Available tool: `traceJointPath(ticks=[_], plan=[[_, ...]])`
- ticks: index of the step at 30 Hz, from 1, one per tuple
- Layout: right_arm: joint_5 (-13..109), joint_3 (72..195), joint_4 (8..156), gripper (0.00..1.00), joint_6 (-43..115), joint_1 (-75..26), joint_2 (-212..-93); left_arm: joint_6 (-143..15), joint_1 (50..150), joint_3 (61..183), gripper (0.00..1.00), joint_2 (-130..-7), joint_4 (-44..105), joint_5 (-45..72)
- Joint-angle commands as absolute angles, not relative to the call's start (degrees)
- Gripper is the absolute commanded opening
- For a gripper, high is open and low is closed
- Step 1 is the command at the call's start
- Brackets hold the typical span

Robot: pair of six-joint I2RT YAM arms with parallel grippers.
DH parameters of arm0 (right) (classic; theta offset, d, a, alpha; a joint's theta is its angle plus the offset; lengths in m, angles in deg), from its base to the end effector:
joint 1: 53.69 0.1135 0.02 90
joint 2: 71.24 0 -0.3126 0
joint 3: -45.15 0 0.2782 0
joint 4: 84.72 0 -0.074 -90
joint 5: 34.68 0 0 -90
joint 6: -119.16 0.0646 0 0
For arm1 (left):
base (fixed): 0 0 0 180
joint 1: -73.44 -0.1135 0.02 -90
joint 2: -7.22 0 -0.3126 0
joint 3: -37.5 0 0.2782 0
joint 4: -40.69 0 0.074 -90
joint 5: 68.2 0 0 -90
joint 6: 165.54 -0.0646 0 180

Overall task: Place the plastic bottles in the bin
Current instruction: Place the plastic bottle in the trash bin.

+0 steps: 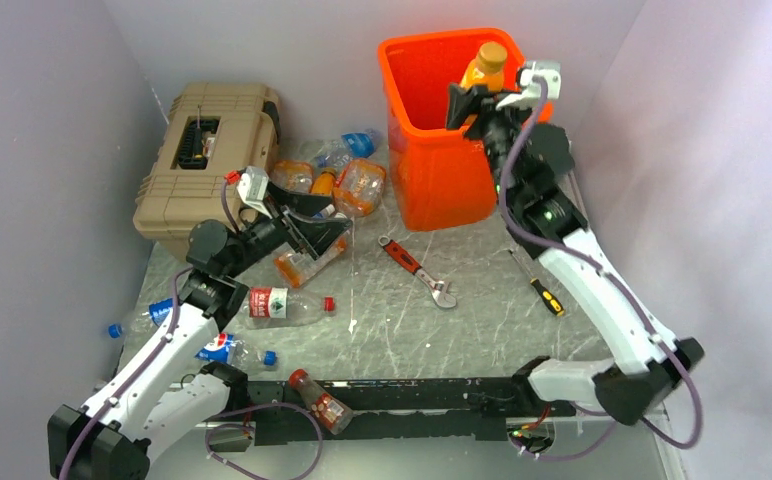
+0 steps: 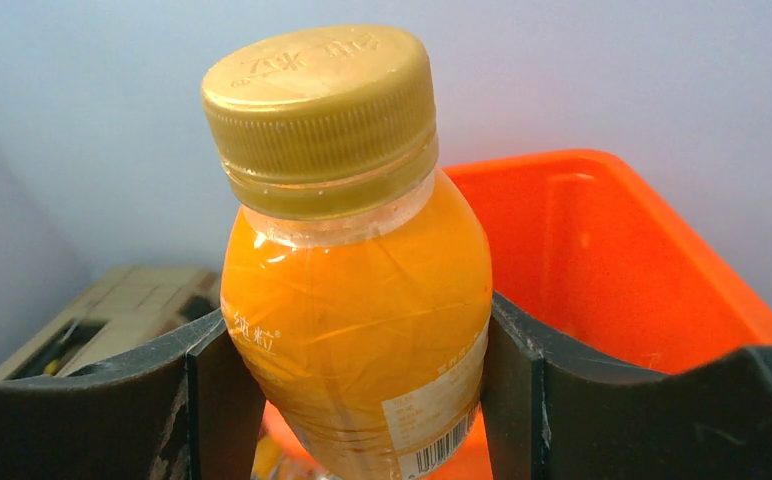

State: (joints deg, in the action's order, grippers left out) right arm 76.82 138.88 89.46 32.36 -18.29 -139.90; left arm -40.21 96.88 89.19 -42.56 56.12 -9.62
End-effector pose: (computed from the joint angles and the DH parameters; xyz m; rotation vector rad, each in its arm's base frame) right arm 0.2459 0.1457 0.5668 -0.0250 1.2665 0.3504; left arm 0.1879 -0.1182 0.3999 0.3665 1.3690 -1.2077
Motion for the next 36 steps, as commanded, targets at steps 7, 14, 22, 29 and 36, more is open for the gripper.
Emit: traceJointPath(ticks=[7, 14, 22, 29, 36], plan=[[72.75, 156.77, 86.36, 0.34, 42.10, -29.81, -157.46, -43.07, 97.09, 91.84, 1.00, -42.27, 54.71, -9.21], [72.12, 162.20, 80.80, 0.75, 42.89, -30.66, -164.32, -41.55, 97.09, 91.98, 0.99, -42.89, 56.10, -11.04], [68.22, 165.62, 78.46, 1.00, 44.90, -31.10, -164.15, -41.70, 97.09, 92.49, 1.00, -43.42, 55.14, -10.94], [67.31, 153.96, 85.65, 1.00, 40.71, -22.84, -148.52, -42.64, 97.09, 92.67, 0.99, -43.47, 53.96, -9.75], [64.79, 125.55, 90.80, 0.99, 43.53, -14.27, -128.27, -46.60, 97.36, 94.25, 0.98, -44.56, 47.63, -5.27]])
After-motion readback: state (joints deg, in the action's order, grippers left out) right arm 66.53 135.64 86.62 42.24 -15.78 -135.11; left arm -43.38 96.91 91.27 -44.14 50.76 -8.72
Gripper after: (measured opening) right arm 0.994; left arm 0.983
